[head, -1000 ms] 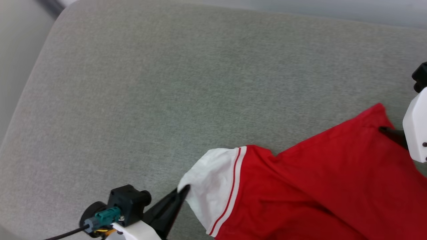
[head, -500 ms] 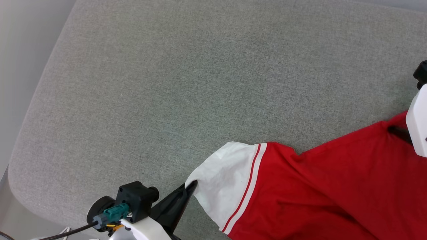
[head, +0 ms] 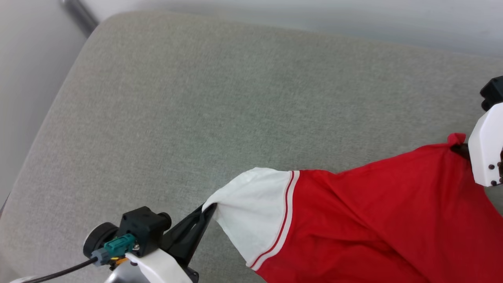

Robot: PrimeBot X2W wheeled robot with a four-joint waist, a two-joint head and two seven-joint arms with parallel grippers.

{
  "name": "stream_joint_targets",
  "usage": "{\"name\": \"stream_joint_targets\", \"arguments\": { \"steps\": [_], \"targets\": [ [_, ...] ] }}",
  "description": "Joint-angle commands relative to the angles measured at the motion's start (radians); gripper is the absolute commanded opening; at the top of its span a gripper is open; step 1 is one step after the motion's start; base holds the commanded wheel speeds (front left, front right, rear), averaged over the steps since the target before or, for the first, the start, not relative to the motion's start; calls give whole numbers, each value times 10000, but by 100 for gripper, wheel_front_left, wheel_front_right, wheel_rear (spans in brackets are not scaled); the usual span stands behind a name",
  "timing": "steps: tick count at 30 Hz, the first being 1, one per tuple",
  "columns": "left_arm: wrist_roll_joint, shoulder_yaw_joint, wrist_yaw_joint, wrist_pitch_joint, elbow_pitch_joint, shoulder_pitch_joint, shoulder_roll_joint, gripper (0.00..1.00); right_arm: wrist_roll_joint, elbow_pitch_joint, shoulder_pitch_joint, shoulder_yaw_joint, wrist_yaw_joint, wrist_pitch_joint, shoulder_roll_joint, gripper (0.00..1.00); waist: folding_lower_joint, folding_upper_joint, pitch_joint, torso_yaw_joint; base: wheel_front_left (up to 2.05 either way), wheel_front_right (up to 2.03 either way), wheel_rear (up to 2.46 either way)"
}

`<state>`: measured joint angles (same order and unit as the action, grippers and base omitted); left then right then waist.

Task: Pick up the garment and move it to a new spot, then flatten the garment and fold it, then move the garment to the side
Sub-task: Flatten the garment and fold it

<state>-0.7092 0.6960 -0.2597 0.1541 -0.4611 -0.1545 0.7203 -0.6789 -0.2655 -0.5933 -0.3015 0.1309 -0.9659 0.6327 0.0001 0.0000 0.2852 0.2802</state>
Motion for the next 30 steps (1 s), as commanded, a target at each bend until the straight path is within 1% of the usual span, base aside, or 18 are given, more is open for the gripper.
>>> {"name": "stream_joint_targets", "arguments": {
  "steps": [1, 3, 5, 9, 14, 19, 23, 27, 30],
  "targets": [
    [31, -79, -65, -60, -64, -32, 77, 0, -65, -23, -93, 18, -4, 146, 86, 0, -1, 0, -596, -441, 0, 0, 0],
    [175, -232, -115, -66, -134, -140, 287, 0, -232, 21, -151, 88, -4, 401, 132, 0, -1, 0, -927, -636, 0, 0, 0],
    [363, -372, -143, -46, -130, -310, 510, 0, -396, 91, -245, 171, -2, 632, 18, 0, -1, 0, -1277, -857, 0, 0, 0],
    [472, -738, -153, -70, -269, -711, 772, 0, -522, 466, -473, 382, -4, 903, 76, 0, -1, 0, -1816, -1354, 0, 0, 0],
    [801, -1293, -169, -87, -461, -1447, 1198, 0, -696, 1324, -684, 671, -4, 1173, 116, 0, -1, 0, -2365, -1965, 0, 0, 0],
    [933, -1841, -92, -120, -624, -2277, 1427, 0, -800, 2358, -921, 935, -4, 1327, 168, 0, -1, 0, -2774, -2649, 0, 0, 0],
    [1019, -2307, 1, -57, -805, -3022, 1656, 0, -1004, 3190, -1093, 1480, -4, 1439, 170, 0, -1, 0, -2834, -3041, 0, 0, 0],
    [1222, -2855, 29, -163, -932, -3836, 1921, 0, -900, 4044, -1405, 1807, -4, 1540, 272, 0, -1, 0, -2772, -3490, 0, 0, 0],
    [1340, -3147, 218, -68, -1051, -4505, 2154, 0, -931, 4493, -1740, 2073, -4, 1739, 179, 0, -1, 0, -2634, -3784, 0, 0, 0]
  ]
}}
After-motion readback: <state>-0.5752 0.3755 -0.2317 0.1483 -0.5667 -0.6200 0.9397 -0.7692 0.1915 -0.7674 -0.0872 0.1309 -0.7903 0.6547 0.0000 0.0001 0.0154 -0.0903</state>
